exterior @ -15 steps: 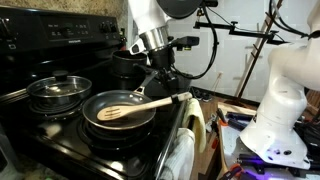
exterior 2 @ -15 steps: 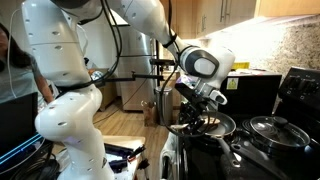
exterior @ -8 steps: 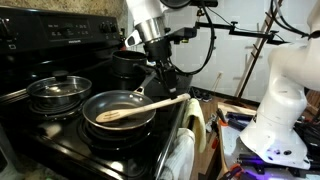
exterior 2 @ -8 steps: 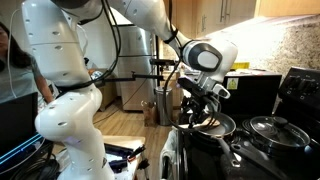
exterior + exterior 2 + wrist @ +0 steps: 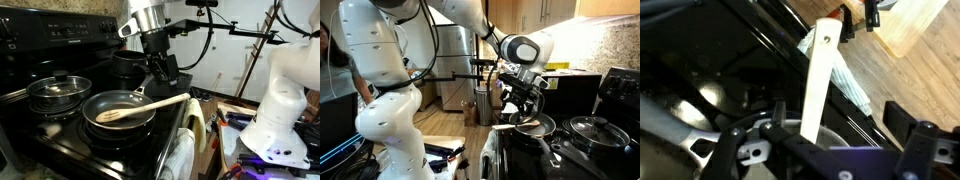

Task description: Pick up the wooden spoon from the left side of the countertop and put it on the pan on the left side of the stove

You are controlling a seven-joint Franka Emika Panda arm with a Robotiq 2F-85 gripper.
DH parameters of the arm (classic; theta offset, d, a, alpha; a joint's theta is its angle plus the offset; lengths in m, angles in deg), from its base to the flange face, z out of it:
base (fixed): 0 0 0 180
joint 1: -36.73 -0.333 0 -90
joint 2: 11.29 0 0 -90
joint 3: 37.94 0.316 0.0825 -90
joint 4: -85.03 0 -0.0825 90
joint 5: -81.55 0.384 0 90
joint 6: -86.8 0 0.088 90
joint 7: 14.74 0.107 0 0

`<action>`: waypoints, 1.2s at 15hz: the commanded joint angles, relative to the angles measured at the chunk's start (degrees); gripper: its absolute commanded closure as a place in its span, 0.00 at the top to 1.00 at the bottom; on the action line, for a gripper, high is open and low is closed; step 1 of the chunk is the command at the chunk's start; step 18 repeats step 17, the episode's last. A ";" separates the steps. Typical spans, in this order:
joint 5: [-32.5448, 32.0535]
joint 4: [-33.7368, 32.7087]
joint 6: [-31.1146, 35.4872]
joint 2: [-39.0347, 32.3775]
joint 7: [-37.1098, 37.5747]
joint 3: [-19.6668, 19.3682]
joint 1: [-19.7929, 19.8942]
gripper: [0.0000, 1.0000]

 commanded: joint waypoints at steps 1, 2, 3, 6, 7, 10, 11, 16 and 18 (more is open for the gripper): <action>-4.77 -1.32 0.04 2.12 -5.40 1.78 -0.64 1.00; -6.30 -1.70 0.11 2.39 -6.06 2.15 -0.87 1.00; -8.08 -1.68 0.79 2.82 -7.48 2.39 -1.13 1.00; -12.06 -0.77 4.31 3.86 -12.12 2.72 -1.60 1.00; -11.63 -0.84 4.78 3.70 -11.64 2.69 -1.52 1.00; -10.49 -2.07 3.54 2.47 -10.05 2.74 -1.37 1.00; -10.53 -2.07 3.58 2.47 -10.17 2.74 -1.37 1.00; -10.57 -2.07 3.60 2.47 -10.26 2.74 -1.37 1.00; -10.58 -2.07 3.60 2.47 -10.27 2.74 -1.37 1.00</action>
